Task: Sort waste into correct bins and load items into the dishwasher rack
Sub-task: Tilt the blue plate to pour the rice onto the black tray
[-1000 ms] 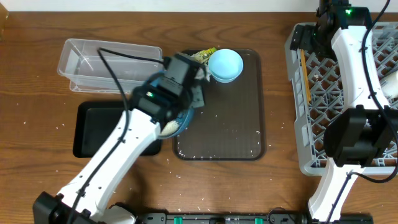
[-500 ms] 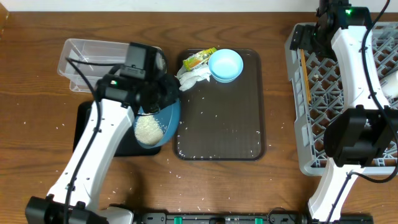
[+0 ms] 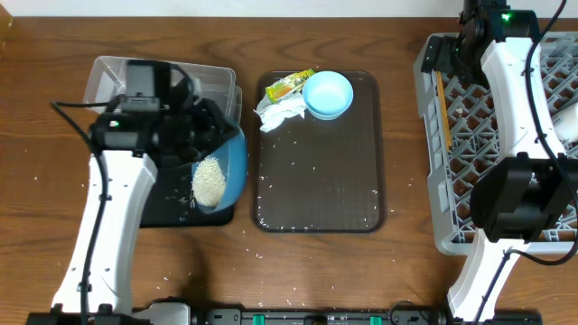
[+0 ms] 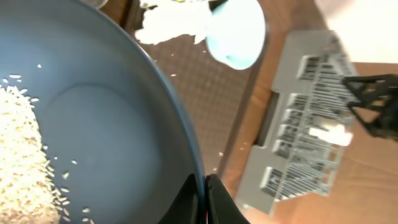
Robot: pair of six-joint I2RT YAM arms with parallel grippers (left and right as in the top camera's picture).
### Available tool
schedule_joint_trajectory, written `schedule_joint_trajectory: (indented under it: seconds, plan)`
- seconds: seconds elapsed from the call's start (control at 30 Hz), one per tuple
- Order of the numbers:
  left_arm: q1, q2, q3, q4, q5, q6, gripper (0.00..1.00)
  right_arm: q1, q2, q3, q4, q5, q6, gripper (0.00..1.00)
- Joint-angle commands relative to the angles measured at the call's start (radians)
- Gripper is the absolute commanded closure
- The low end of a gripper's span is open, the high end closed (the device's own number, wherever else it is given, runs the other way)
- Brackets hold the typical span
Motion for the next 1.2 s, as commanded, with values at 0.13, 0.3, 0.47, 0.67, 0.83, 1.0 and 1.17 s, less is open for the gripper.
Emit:
schedule_joint_trajectory:
  seconds: [0.13, 0.3, 0.47, 0.67, 0.83, 1.0, 1.17]
  plan:
    - [0.135, -0.015, 0.004, -0.009, 0.275, 0.088, 0.93, -0.002, -0.034, 0.021, -0.003, 0.003, 0.013, 0.01]
    - [0.222, -0.015, -0.018, -0.008, 0.333, 0.088, 0.94, -0.002, -0.034, 0.021, -0.003, 0.003, 0.013, 0.01]
    - [0.320, -0.014, -0.056, -0.005, 0.459, 0.130, 0.94, -0.002, -0.034, 0.021, -0.003, 0.003, 0.013, 0.01]
    - [0.418, -0.014, -0.097, -0.004, 0.595, 0.181, 0.94, -0.002, -0.034, 0.021, -0.003, 0.003, 0.013, 0.01]
    - [0.470, -0.013, -0.136, -0.004, 0.664, 0.181, 0.94, -0.002, -0.034, 0.021, -0.003, 0.003, 0.013, 0.01]
    - [0.514, -0.011, -0.152, -0.004, 0.724, 0.183, 0.94, -0.002, -0.034, 0.021, -0.003, 0.003, 0.013, 0.01]
    - [0.564, -0.007, -0.152, -0.005, 0.822, 0.189, 0.94, -0.002, -0.034, 0.021, -0.003, 0.003, 0.013, 0.01]
